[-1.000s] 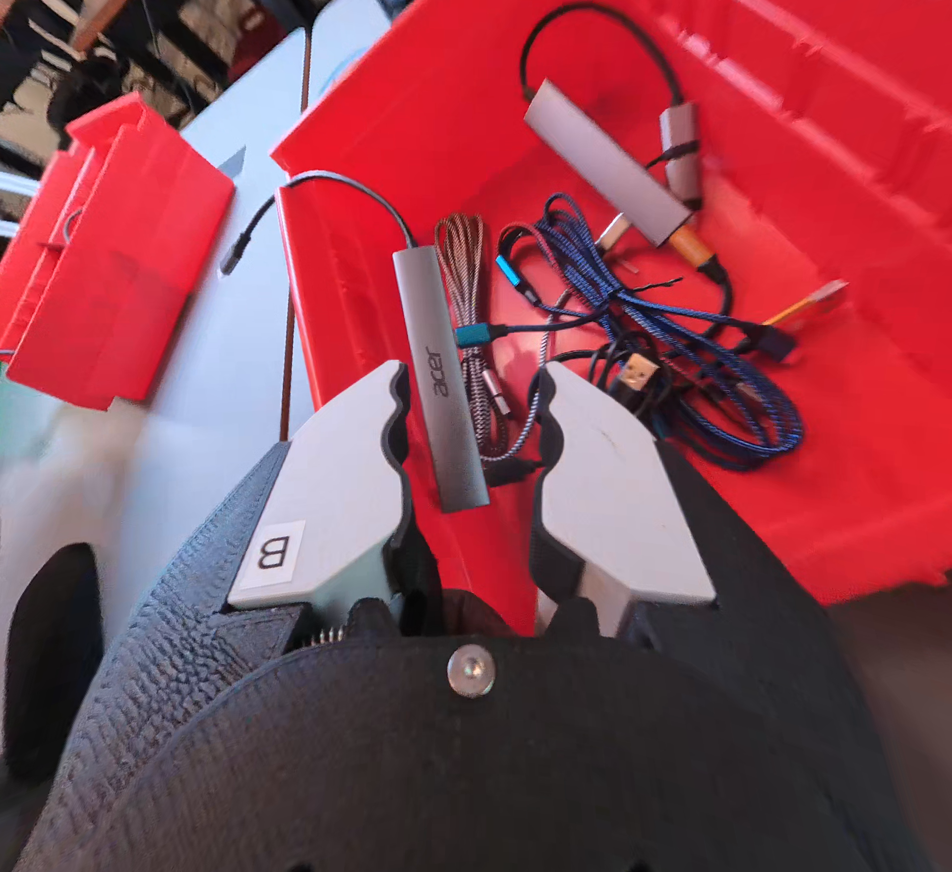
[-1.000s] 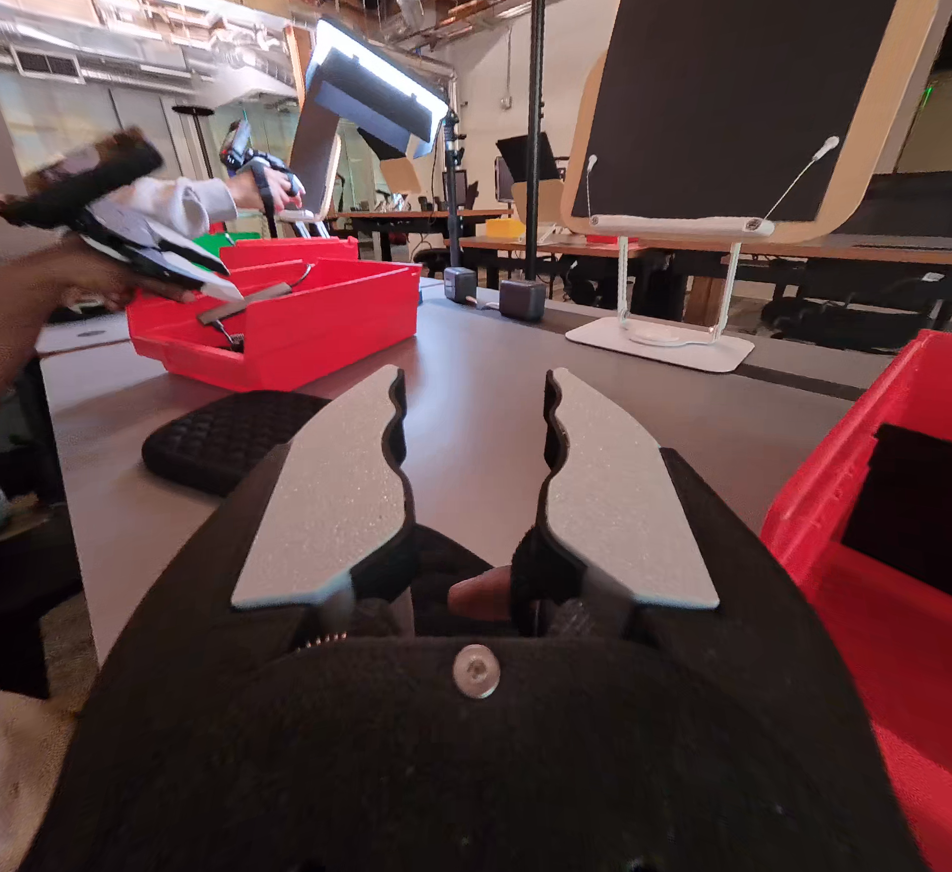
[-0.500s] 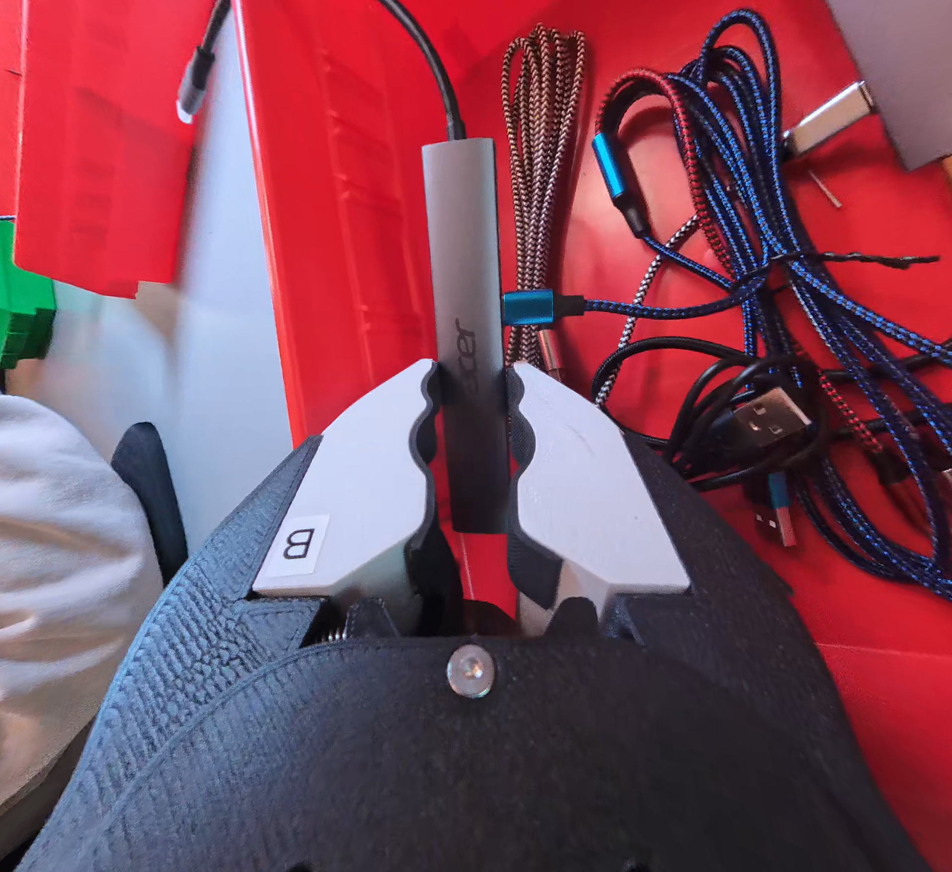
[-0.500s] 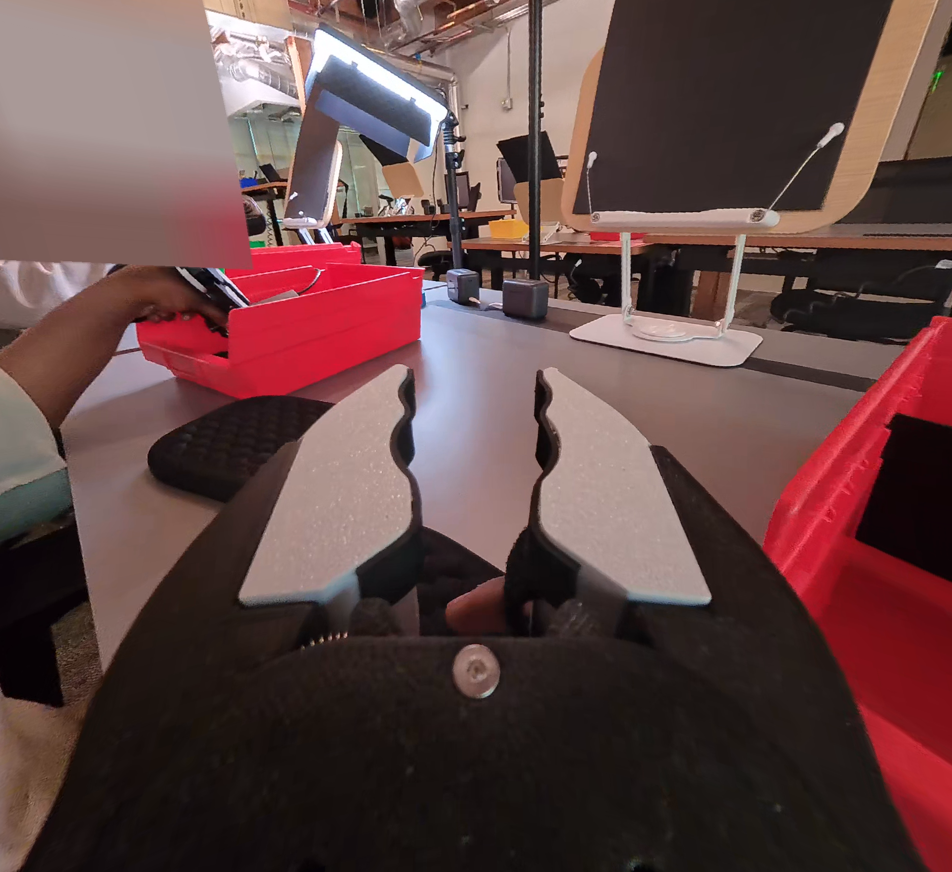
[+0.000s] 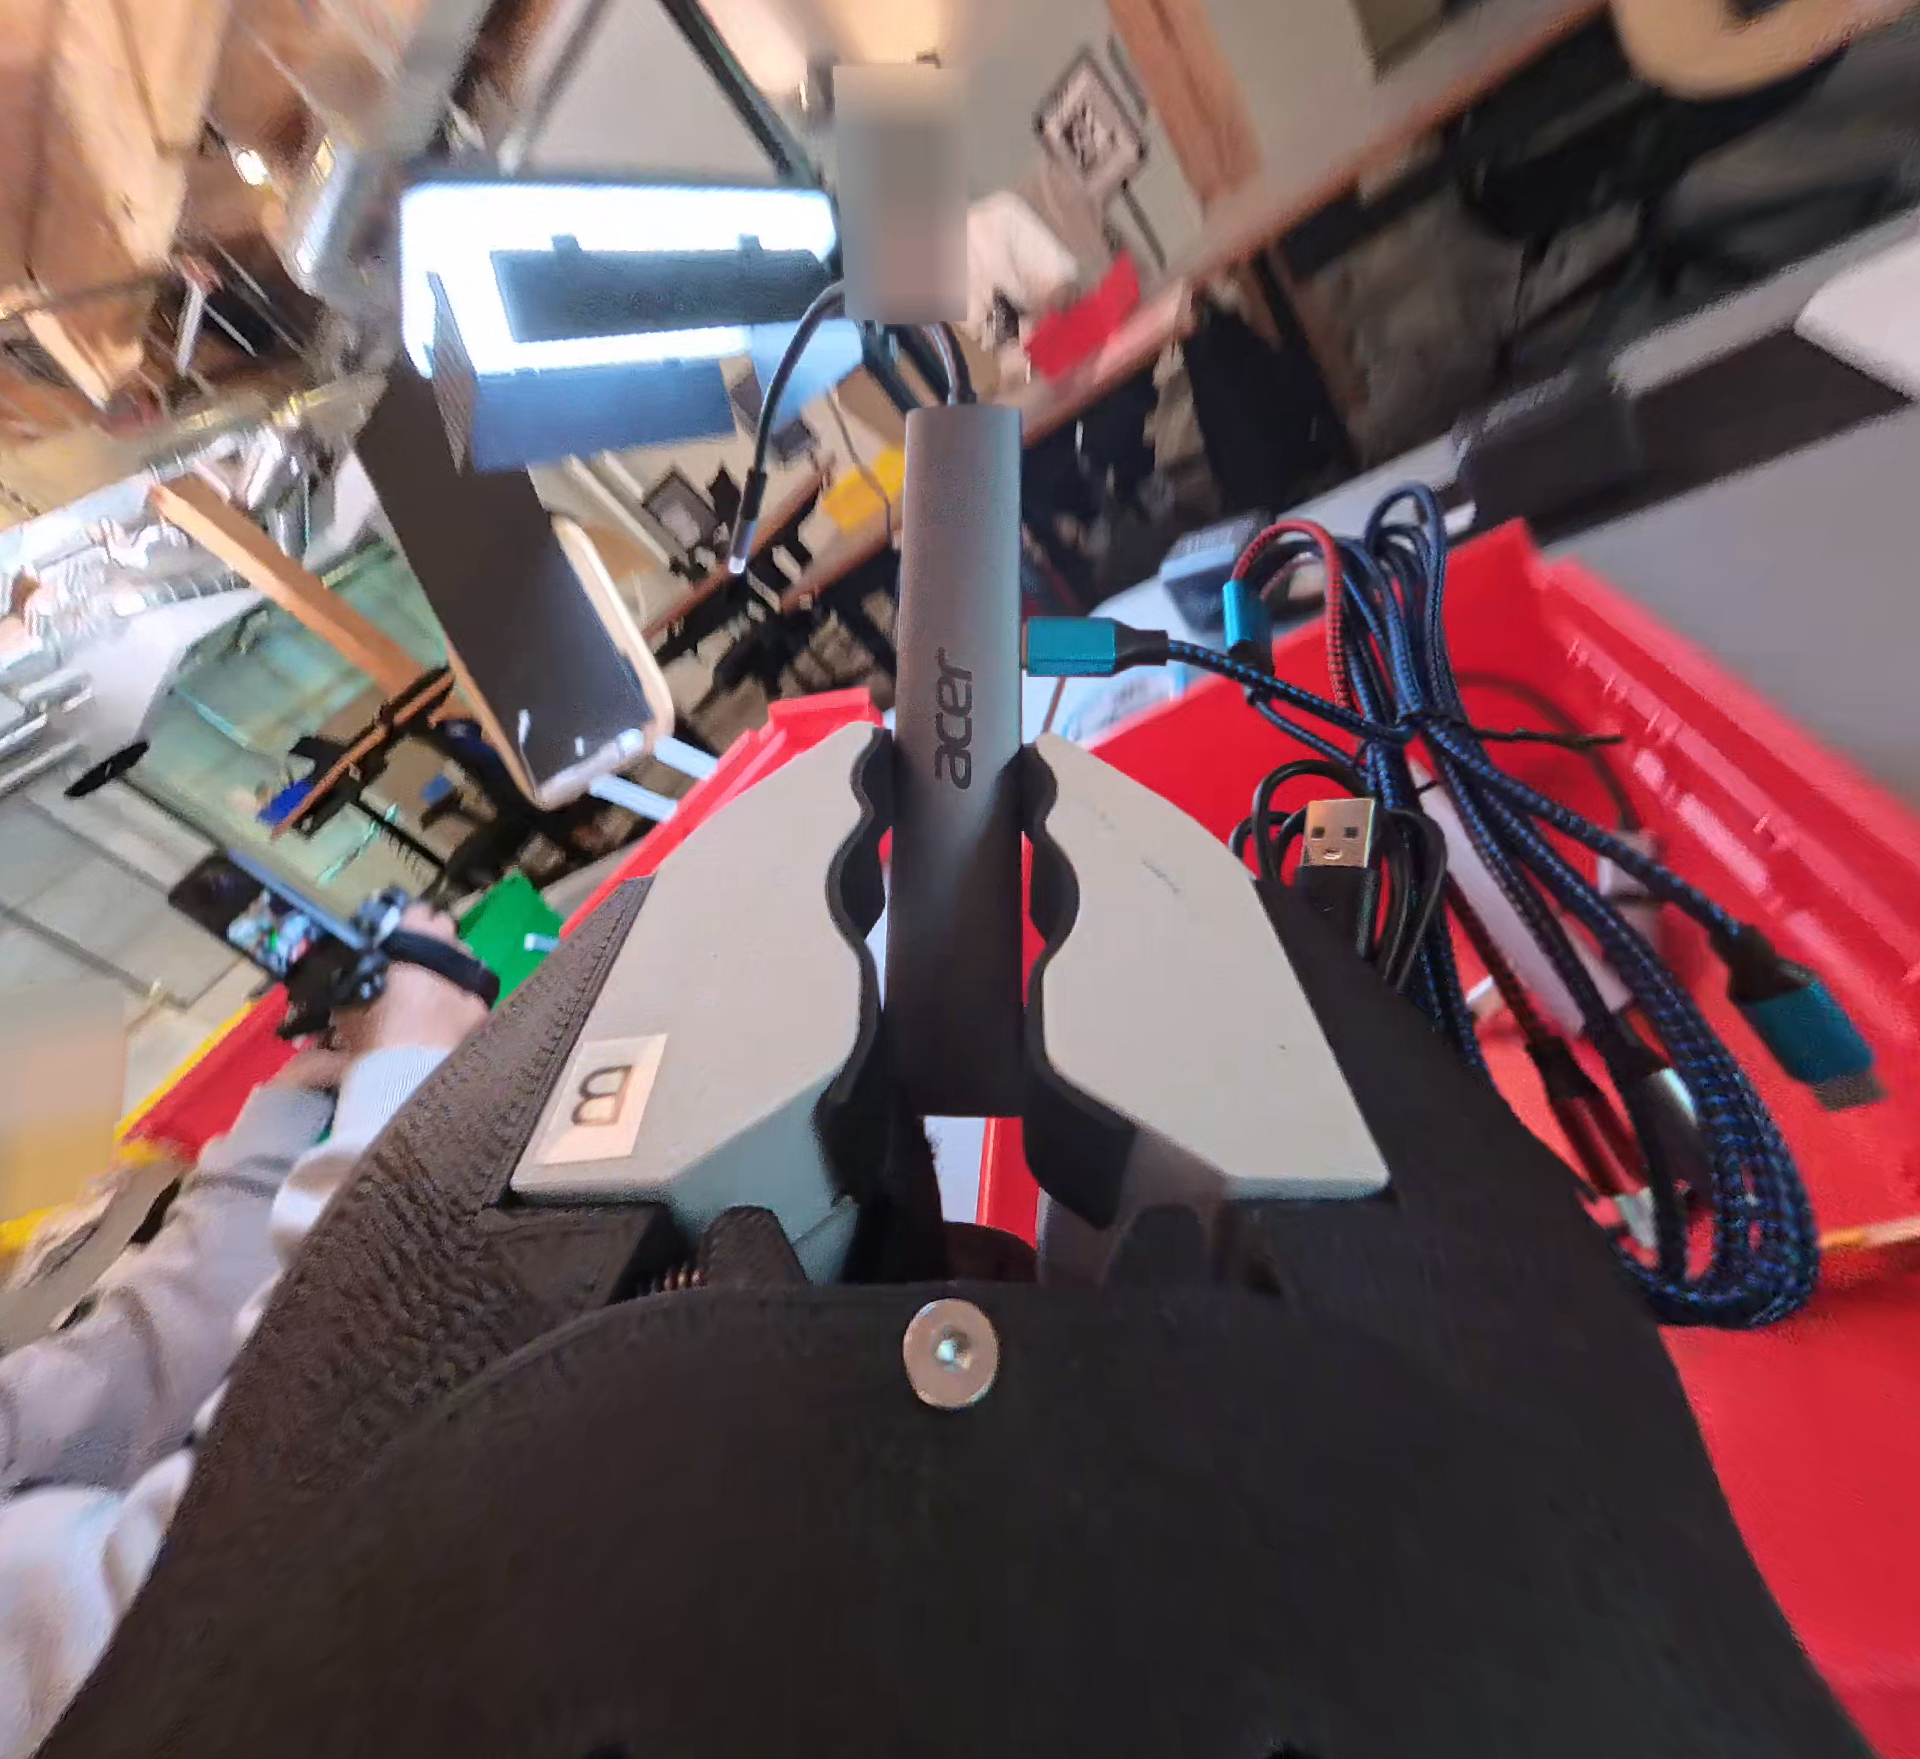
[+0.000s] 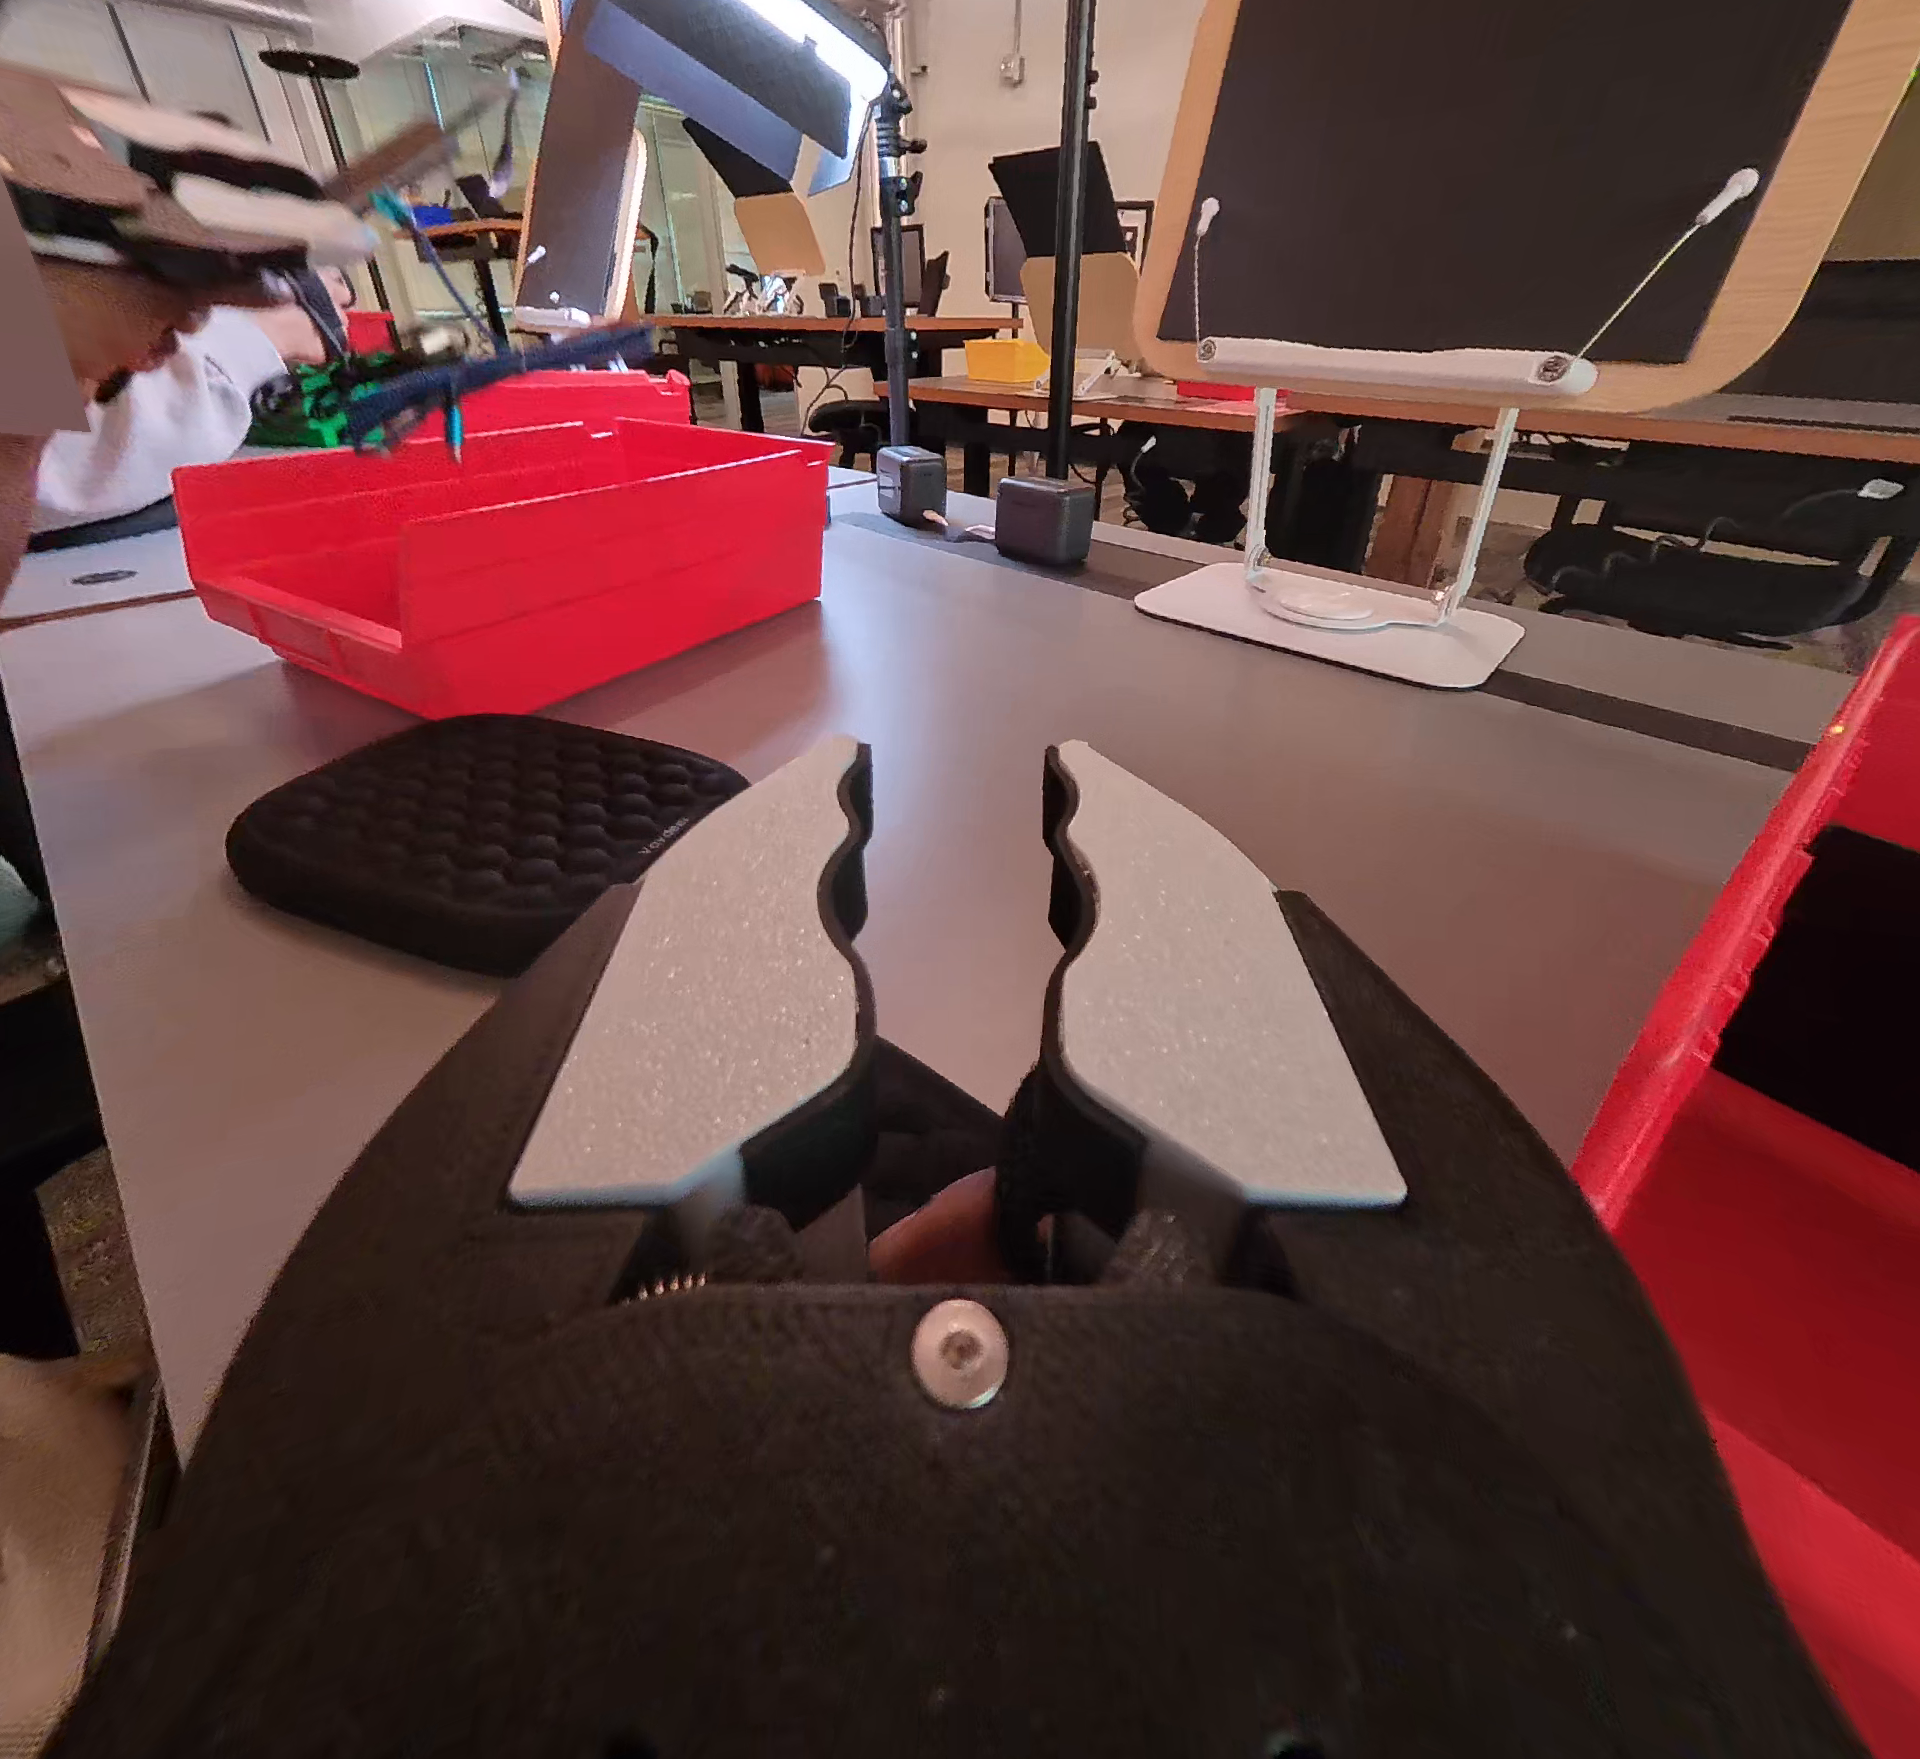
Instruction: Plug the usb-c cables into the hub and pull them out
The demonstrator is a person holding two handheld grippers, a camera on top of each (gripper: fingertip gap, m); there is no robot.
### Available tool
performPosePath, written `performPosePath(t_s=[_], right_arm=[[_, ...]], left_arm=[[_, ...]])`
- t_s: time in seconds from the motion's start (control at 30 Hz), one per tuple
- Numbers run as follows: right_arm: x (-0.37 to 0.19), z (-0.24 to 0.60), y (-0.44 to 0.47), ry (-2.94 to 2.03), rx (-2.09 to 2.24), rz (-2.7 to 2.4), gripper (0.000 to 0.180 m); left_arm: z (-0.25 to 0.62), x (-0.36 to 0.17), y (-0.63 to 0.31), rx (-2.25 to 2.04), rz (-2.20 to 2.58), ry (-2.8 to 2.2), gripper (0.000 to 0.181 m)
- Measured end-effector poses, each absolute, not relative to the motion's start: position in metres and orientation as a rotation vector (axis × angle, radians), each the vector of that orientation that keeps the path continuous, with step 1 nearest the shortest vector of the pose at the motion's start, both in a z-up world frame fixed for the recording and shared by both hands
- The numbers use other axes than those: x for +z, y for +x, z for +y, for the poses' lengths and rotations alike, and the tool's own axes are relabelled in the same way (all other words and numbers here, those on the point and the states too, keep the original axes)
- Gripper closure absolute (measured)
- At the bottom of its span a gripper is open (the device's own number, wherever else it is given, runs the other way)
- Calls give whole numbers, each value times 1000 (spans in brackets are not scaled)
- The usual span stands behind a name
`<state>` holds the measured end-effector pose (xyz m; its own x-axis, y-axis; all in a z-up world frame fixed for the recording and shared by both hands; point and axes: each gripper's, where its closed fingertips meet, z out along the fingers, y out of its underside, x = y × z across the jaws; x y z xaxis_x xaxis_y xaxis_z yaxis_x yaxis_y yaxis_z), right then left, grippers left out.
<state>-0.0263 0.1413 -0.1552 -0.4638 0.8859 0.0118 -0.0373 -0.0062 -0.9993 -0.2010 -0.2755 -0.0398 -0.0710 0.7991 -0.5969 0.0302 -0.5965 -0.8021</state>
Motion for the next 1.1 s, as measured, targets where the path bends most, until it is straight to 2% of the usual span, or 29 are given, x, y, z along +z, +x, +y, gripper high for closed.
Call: performPosePath(t_s=[0.17, 0.3, 0.47, 0.6, 0.73, 0.83, 0.97, 1.0, 1.03, 1.1], right_arm=[[-161, 138, -29, -919, 1534, -1570, 150], [-165, 135, -31, -925, 1508, -1609, 149], [-153, 135, -29, -871, 1459, -1523, 154], [-87, 101, -10, -681, 1639, -1311, 159], [-47, 55, -13, -477, 1539, -1318, 150], [-36, 42, -32, -448, 1450, -1301, 150], [-49, 36, -59, -531, 1326, -1385, 152], [-49, 35, -59, -512, 1317, -1374, 153], [-46, 35, -56, -493, 1315, -1346, 166], [-43, 36, -54, -477, 1278, -1316, 170]], left_arm=[[-227, 12, -167, 1720, -658, -1467, 157], [-166, 23, -140, 1575, -488, -1436, 157], [-85, 4, -116, 1415, -310, -1484, 158], [-31, -12, -104, 1389, -174, -1552, 158], [2, -19, -91, 1440, -27, -1626, 158], [15, -28, -81, 1420, 43, -1659, 158], [20, -35, -73, 1386, 108, -1679, 157], [20, -35, -72, 1378, 113, -1681, 157], [20, -36, -72, 1369, 117, -1683, 158], [21, -36, -71, 1365, 133, -1675, 157]])
